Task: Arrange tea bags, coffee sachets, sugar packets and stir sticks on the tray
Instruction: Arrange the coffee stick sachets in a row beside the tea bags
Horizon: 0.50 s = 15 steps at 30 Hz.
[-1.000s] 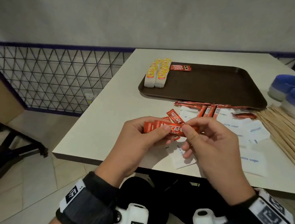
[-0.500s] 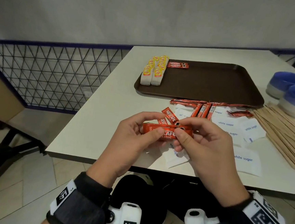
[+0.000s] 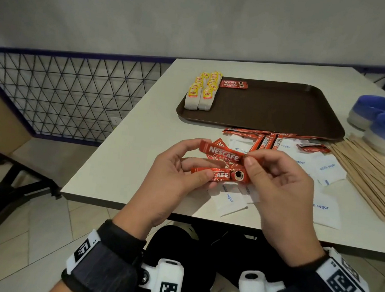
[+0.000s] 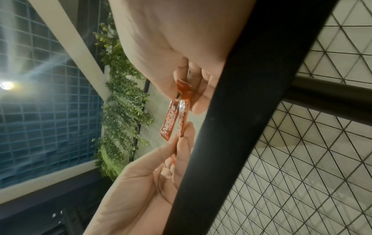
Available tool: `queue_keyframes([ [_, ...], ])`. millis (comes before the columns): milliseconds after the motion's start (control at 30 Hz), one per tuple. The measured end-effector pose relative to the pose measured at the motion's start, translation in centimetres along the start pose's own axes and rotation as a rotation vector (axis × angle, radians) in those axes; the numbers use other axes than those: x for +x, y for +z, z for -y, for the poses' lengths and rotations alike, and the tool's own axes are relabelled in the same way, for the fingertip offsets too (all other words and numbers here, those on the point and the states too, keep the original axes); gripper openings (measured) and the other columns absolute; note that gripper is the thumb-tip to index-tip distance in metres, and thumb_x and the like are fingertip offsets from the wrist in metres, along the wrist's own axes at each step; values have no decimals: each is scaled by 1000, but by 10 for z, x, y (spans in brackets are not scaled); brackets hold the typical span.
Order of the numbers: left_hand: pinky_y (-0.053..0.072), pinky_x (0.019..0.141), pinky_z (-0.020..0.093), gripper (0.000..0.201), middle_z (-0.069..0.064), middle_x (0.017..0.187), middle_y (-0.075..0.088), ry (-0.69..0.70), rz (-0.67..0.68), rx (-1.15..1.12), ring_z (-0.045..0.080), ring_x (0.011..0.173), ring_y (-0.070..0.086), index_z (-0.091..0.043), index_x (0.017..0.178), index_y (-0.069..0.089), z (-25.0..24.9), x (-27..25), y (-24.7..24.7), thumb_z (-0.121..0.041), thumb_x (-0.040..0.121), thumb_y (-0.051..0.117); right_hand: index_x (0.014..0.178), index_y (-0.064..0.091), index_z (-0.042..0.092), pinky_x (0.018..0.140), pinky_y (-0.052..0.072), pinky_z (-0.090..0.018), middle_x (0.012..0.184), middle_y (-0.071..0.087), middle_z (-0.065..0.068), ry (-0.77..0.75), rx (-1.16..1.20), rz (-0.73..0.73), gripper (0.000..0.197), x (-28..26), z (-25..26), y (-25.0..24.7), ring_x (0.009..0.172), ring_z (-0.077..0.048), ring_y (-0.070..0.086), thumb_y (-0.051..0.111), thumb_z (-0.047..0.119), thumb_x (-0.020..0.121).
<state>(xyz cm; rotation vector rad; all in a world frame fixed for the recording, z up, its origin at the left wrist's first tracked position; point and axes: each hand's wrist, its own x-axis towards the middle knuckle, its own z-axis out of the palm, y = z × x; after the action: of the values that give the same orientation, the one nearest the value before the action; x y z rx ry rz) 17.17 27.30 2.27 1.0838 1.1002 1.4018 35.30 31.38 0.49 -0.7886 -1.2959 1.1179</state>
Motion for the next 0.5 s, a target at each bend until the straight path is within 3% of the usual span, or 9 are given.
queue_keyframes([
  [133,61,79,33,53,15,106,76,-9,2,23,28,102,74,-22,129,60,0,-1,0,4,84,72,95,76,25,76,63,-33,97,77,3,17,-19,19,10,-1,1,1,98,-16,74,71,17,91],
  [233,61,81,35,54,14,108,76,-4,-3,39,28,103,74,-25,127,62,0,-2,-1,-3,80,76,100,76,26,78,63,-35,101,77,3,30,-85,42,12,-3,0,3,101,-17,74,71,17,93],
  [367,62,82,37,51,14,109,76,12,-2,23,30,105,73,-20,126,64,1,-2,-1,-7,78,77,110,73,27,74,63,-31,98,75,2,49,-54,15,23,-2,-2,3,99,-14,73,69,11,94],
  [500,63,79,34,47,13,105,76,45,-12,23,28,102,74,-23,123,66,1,-3,0,-8,80,75,100,76,30,66,63,-29,99,75,6,33,-122,21,18,-4,-3,3,96,-12,74,70,15,94],
])
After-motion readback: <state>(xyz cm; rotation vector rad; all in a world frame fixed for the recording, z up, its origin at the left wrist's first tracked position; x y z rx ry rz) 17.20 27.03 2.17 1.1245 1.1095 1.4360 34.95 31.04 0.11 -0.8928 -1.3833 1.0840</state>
